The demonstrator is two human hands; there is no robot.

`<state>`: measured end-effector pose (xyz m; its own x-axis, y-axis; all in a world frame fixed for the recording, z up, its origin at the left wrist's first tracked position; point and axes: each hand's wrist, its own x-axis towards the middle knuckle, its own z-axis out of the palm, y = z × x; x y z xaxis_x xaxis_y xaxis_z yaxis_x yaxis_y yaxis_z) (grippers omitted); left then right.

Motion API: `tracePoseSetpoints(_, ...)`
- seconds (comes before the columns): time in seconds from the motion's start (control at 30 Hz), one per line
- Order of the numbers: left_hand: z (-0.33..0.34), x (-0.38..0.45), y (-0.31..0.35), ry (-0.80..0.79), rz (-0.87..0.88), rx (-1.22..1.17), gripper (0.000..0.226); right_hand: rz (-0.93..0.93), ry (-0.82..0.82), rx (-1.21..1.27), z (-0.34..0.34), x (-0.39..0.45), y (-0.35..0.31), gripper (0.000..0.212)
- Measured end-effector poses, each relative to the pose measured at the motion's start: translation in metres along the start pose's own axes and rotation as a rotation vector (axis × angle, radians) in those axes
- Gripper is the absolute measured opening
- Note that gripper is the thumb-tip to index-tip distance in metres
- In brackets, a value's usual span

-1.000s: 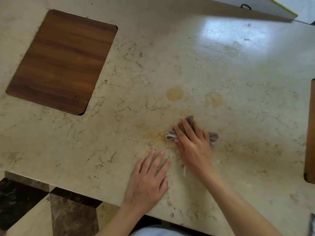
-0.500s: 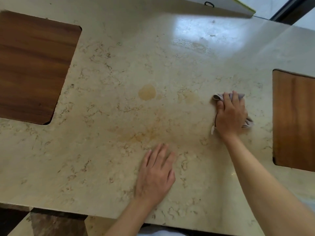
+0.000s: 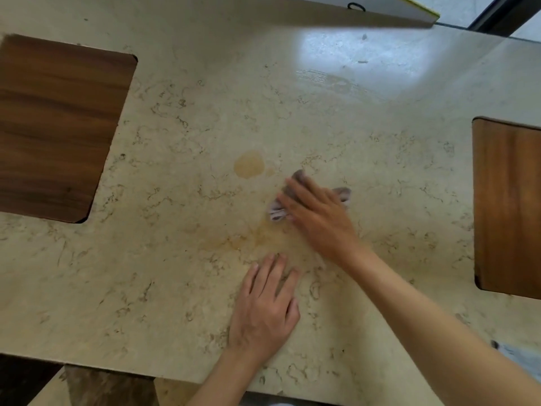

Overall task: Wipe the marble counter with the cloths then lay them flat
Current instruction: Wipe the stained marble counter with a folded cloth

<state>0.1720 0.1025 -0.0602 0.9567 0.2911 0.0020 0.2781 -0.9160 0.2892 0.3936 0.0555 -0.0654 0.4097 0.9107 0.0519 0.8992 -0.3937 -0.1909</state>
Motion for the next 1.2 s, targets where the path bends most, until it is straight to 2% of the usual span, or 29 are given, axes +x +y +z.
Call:
tracePoseSetpoints(0.03, 0.001, -0.001, 0.0, 0.008, 0.004, -0.002, 0.05, 0.09, 0.033, -0.021, -0.003, -0.005, 0.013, 0.045)
tracePoseSetpoints(0.13, 0.002, -0.003, -0.001, 0.04, 0.004, -0.036, 0.049, 0.613, 0.124, 0.04, -0.016, -0.03, 0.036, 0.043)
tracePoseSetpoints(0.17, 0.003, -0.003, -0.001, 0.054, 0.003, -0.058, 0.048, 0.738, 0.14, 0.071, -0.017, -0.037, 0.033, 0.043)
tracePoseSetpoints(0.23, 0.004, -0.003, -0.003, 0.099, -0.001, -0.112, 0.041, 0.835, 0.17, 0.107, -0.011, -0.041, 0.007, 0.043)
tracePoseSetpoints(0.3, 0.002, -0.004, -0.006, 0.166, -0.021, -0.225, 0.033, 0.742, 0.193, 0.102, 0.001, -0.031, -0.034, 0.044)
tracePoseSetpoints(0.37, -0.008, -0.006, -0.018, 0.222, -0.069, -0.313, 0.029, 0.544, 0.15, 0.1, 0.013, -0.018, -0.074, 0.045)
tracePoseSetpoints(0.47, -0.036, 0.002, -0.068, 0.273, -0.209, -0.297, 0.032, 0.257, 0.054, 0.048, 0.011, -0.014, -0.079, 0.043)
tracePoseSetpoints(0.5, -0.046, 0.009, -0.093, 0.28, -0.257, -0.273, 0.033, 0.27, 0.046, 0.047, 0.009, -0.016, -0.066, 0.044)
tracePoseSetpoints(0.53, -0.055, 0.019, -0.121, 0.278, -0.292, -0.241, 0.034, 0.366, 0.057, 0.053, 0.006, -0.017, -0.053, 0.044)
tracePoseSetpoints(0.6, -0.07, 0.045, -0.177, 0.217, -0.324, -0.185, 0.035, 0.685, 0.108, 0.076, 0.0, -0.011, -0.031, 0.046)
tracePoseSetpoints(0.67, -0.08, 0.075, -0.222, 0.099, -0.286, -0.141, 0.039, 0.907, 0.158, 0.057, -0.001, 0.007, -0.028, 0.045)
tracePoseSetpoints(0.73, -0.086, 0.096, -0.254, 0.01, -0.174, -0.071, 0.043, 0.976, 0.2, 0.058, 0.005, 0.026, -0.054, 0.043)
tracePoseSetpoints(0.87, -0.088, 0.107, -0.279, -0.014, -0.012, 0.001, 0.046, 0.936, 0.24, 0.072, 0.024, 0.036, -0.149, 0.041)
tracePoseSetpoints(1.03, -0.082, 0.108, -0.283, -0.009, -0.024, 0.014, 0.047, 0.915, 0.261, 0.07, 0.051, 0.045, -0.259, 0.041)
tracePoseSetpoints(1.13, -0.084, 0.108, -0.285, -0.013, 0.004, -0.008, 0.048, 0.705, 0.197, 0.016, 0.048, 0.032, -0.243, 0.037)
tracePoseSetpoints(1.2, -0.087, 0.108, -0.286, -0.017, -0.007, -0.032, 0.048, 0.687, 0.191, 0.007, 0.043, 0.022, -0.213, 0.036)
